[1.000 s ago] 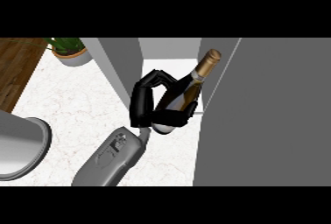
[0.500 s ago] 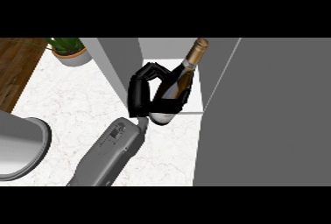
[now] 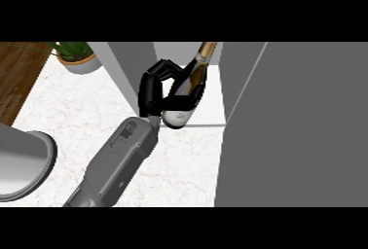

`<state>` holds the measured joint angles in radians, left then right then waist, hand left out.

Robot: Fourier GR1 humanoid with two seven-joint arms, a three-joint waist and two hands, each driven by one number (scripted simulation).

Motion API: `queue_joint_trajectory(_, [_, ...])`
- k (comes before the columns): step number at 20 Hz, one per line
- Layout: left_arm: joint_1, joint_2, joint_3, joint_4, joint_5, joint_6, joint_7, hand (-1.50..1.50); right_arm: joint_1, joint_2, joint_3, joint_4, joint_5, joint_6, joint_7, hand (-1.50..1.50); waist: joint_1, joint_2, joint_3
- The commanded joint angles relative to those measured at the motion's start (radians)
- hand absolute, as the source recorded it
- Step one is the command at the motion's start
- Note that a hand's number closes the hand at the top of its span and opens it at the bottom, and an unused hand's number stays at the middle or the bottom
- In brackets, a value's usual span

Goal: Pick up the wine, place it into the cabinet and close the cabinet

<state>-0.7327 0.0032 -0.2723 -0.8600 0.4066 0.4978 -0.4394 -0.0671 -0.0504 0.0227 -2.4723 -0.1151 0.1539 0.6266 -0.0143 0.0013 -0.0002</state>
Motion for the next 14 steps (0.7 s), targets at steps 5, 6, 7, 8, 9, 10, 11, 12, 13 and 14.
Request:
queue_joint_trajectory(5, [-0.121,-0.003,0.060,0.179,0.006,-0.009,-0.020,1.50,0.020,-0.010,-0.051,-0.081,-0.150,0.013,0.028,-1.50,-0.011,0.003,0.000])
queue_joint_trajectory(6, [-0.170,-0.003,0.107,0.251,0.013,-0.048,-0.047,1.50,0.011,-0.010,-0.022,-0.104,-0.118,0.003,0.067,-1.50,-0.019,0.006,0.000])
queue_joint_trajectory(7, [-0.164,-0.003,0.045,0.229,0.049,0.014,-0.038,1.50,0.025,-0.001,-0.009,-0.104,-0.106,0.002,0.062,-1.50,-0.019,0.004,0.000])
queue_joint_trajectory(8, [-0.151,-0.003,0.038,0.228,0.052,0.007,-0.048,1.50,-0.008,0.003,-0.009,-0.051,-0.093,0.001,0.037,-1.50,-0.011,0.003,0.000])
queue_joint_trajectory(9, [-0.161,-0.003,0.077,0.248,0.035,-0.025,-0.072,1.50,0.012,0.002,-0.008,-0.098,-0.121,0.005,0.061,-1.50,-0.012,0.003,0.000])
queue_joint_trajectory(10, [-0.195,-0.003,0.089,0.292,0.019,-0.013,-0.059,1.50,-0.013,-0.009,-0.027,-0.132,-0.118,-0.023,0.118,-1.50,-0.015,0.003,0.000])
queue_joint_trajectory(11, [-0.186,0.019,0.105,0.289,-0.001,-0.029,-0.085,1.50,0.072,0.022,0.013,-0.111,-0.072,0.008,0.026,-1.50,-0.010,0.002,0.000])
queue_joint_trajectory(12, [-0.246,-0.003,0.104,0.340,0.003,0.010,-0.117,1.50,0.005,0.048,0.102,-0.081,-0.005,-0.048,0.043,-1.50,-0.020,0.007,-0.001])
queue_joint_trajectory(13, [-0.243,-0.003,0.103,0.351,0.002,0.023,-0.143,1.50,0.068,0.013,0.024,-0.082,-0.087,0.022,0.013,-1.50,-0.020,0.005,0.000])
queue_joint_trajectory(14, [-0.272,0.008,0.137,0.391,-0.010,-0.003,-0.157,1.50,0.095,0.049,0.088,-0.067,-0.022,0.005,-0.056,-1.50,-0.023,0.007,0.000])
